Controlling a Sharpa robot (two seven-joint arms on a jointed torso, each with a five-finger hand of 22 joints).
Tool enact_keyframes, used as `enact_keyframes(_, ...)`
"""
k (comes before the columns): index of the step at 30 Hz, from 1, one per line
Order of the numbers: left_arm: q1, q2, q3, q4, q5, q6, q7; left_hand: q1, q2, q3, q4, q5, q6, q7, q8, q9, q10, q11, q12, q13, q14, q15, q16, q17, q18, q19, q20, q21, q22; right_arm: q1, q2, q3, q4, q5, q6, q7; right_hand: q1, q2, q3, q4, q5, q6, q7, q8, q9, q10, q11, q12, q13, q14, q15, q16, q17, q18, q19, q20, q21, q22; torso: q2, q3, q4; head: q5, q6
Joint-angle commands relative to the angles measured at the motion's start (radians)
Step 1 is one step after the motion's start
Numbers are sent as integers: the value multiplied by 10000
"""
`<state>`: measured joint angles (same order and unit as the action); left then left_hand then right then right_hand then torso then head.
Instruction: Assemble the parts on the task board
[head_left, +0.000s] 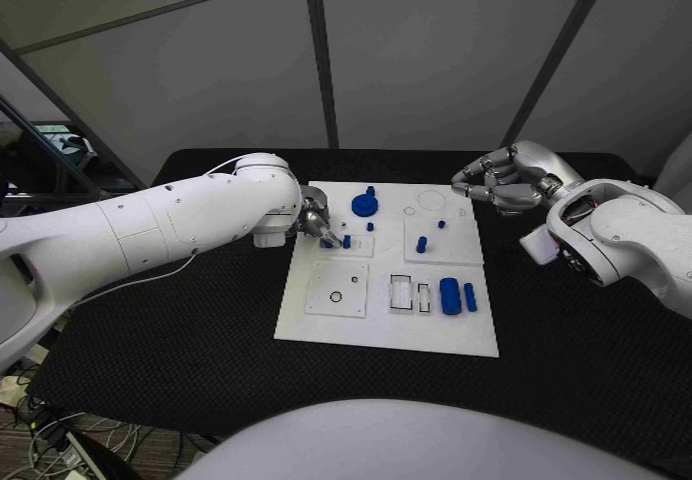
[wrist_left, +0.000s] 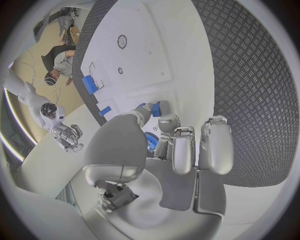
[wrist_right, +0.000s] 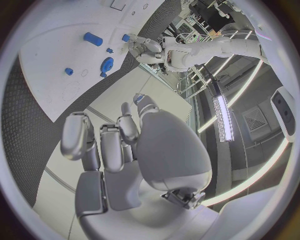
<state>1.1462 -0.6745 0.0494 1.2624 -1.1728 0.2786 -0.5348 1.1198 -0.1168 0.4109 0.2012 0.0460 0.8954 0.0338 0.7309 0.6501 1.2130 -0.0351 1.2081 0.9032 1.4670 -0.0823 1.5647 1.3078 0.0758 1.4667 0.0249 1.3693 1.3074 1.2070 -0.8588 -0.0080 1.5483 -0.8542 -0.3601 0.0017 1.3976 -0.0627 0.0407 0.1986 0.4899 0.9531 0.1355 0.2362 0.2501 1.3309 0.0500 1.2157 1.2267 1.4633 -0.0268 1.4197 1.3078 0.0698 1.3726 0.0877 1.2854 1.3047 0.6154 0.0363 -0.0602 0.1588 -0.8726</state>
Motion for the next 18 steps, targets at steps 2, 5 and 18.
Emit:
enact_keyframes(2, -2, 2, -9, -38, 63, 83, -1, -91, -5, -102, 13, 9, 102, 2, -63, 17, 28, 33, 21, -6, 1038, -54, 61, 2630, -319, 417, -52, 35, 1473, 16, 0, 5, 25, 25, 12, 34, 13, 92, 47, 31, 8, -77, -25, 43, 15, 51, -26, 20, -14, 411, 54, 12, 817, 72, 90, -5, 1, -13, -4, -5, 2, 6, 0)
enact_keyframes(5, -2, 3, -9, -63, 64, 31, -7, -120, 9, -202, 43, 9, 112, 0, -73, 20, 23, 30, 14, -14, 1038, -59, 61, 2630, -319, 418, -58, 31, 1473, 16, 1, 5, 25, 25, 8, 35, 13, 92, 47, 31, 8, -77, -25, 43, 15, 51, -26, 20, -14, 411, 54, 12, 817, 72, 90, -5, 1, -13, -4, -7, 3, 5, 0)
enact_keyframes(18, -3, -61, -2, -67, 63, -348, 8, -608, -118, -1008, 418, 8, 141, 28, -132, 37, 18, 54, 12, -16, 1038, -47, 61, 2630, -324, 432, -60, 32, 1489, 16, 7, 5, 15, 25, 0, 54, 11, 92, 48, 34, 8, -82, -24, 42, 17, 45, -25, 11, -22, 407, 54, 3, 807, 74, 86, -5, -8, -20, -1, -11, 2, -14, 0)
